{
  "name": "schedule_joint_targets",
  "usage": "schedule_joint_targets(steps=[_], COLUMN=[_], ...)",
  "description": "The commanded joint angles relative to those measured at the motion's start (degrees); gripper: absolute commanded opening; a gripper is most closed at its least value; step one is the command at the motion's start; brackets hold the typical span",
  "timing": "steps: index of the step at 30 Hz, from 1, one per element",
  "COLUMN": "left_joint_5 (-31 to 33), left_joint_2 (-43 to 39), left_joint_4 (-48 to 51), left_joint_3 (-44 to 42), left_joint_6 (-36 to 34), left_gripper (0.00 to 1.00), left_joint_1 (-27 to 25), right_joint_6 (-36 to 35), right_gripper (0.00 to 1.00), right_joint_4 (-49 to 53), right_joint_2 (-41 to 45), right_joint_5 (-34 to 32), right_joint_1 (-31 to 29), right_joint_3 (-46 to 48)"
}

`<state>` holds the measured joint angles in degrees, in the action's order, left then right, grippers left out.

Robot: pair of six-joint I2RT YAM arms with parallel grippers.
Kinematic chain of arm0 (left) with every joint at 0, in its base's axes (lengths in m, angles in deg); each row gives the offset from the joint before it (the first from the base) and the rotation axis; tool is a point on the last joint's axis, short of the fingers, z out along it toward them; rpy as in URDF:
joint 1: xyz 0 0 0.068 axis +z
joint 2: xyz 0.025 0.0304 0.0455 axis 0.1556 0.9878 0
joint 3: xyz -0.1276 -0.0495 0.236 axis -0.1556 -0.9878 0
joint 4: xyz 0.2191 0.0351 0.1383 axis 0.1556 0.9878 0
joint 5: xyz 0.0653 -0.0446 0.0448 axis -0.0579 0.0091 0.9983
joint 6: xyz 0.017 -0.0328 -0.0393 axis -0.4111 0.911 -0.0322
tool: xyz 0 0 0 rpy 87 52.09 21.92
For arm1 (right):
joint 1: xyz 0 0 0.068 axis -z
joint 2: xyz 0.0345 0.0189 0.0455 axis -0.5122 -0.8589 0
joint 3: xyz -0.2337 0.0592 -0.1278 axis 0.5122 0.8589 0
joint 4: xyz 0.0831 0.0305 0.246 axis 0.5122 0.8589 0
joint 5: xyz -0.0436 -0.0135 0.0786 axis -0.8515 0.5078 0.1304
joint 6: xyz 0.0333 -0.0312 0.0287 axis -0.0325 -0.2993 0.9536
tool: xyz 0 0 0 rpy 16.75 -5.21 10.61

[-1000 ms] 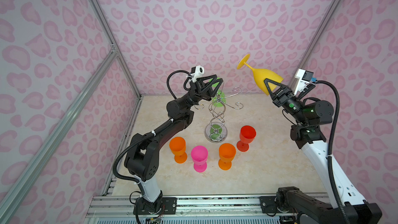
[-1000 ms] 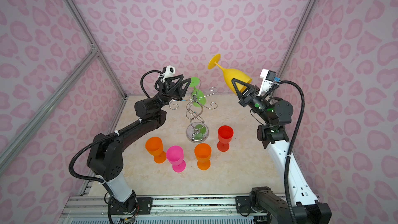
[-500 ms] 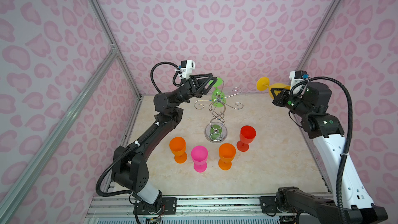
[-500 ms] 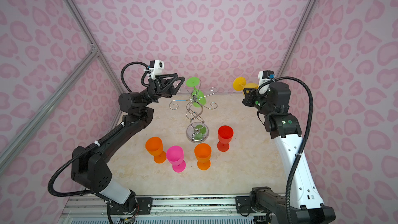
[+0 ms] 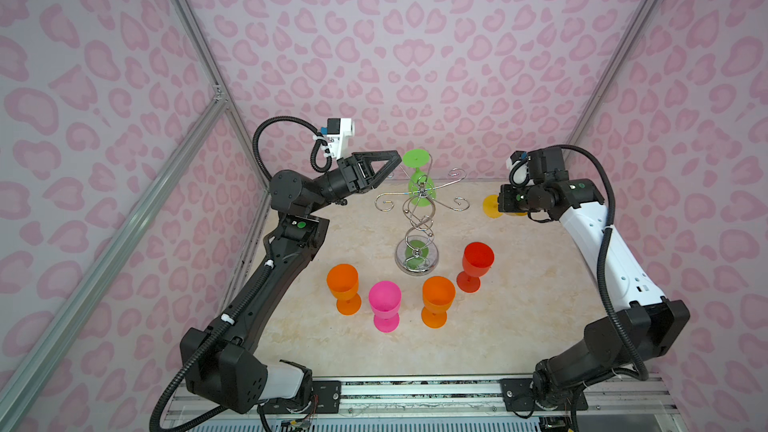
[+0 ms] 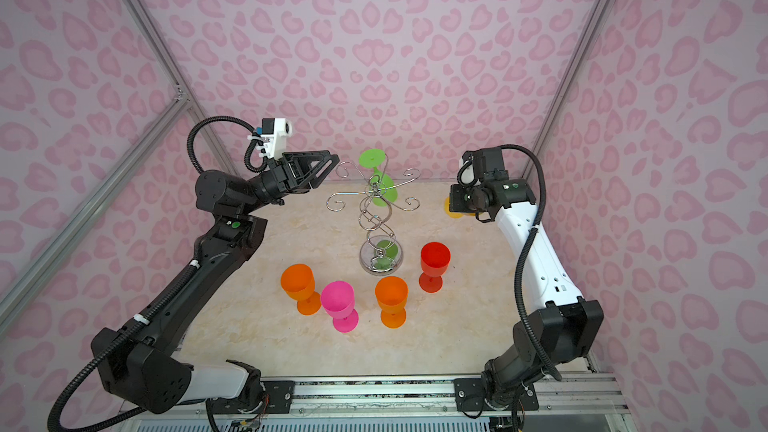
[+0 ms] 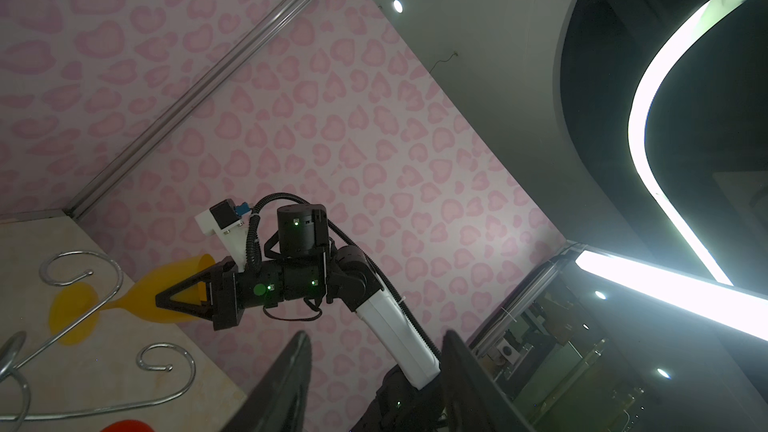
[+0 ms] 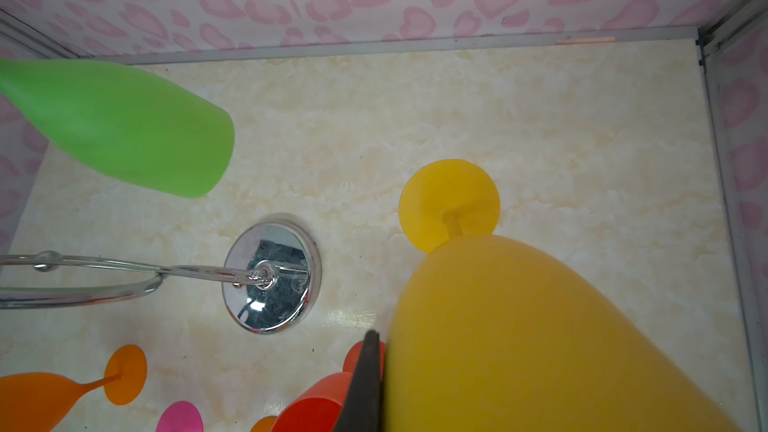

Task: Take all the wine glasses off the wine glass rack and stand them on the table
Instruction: 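Lower the yellow glass upright beside the red glass with the right gripper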

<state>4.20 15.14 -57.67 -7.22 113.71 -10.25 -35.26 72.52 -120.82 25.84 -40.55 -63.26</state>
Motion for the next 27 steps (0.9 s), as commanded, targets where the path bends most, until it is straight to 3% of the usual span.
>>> schedule_joint_targets(steps=[1, 9, 15, 27], left_joint_5=[-0.24, 0.13, -0.05, -0.4], left_joint_2=[-1.81, -4.05, -4.67, -4.93], left_joint_4=[4.77, 8.81, 9.63, 10.78], left_joint_3=[-0.45, -1.44, -1.78, -1.72], left_joint_6=[-5.1, -8.11, -8.71, -9.68], left_gripper=[0.53, 0.55, 0.55, 0.55], left_joint_1=[0.54, 1.44, 1.58, 1.71], right_joint_6=[-3.44, -5.52, -5.55, -5.6], right_gripper=[0.0, 0.0, 0.0, 0.09], right_joint_4=[5.66, 12.44, 12.86, 12.32], right_joint_2=[-3.47, -13.23, -15.99, -20.33], right_joint_5=[-5.24, -4.34, -4.51, -3.13], right_joint_1=[-1.36, -2.47, -2.81, -2.63], right_joint_3=[-0.98, -5.14, -5.45, -6.03])
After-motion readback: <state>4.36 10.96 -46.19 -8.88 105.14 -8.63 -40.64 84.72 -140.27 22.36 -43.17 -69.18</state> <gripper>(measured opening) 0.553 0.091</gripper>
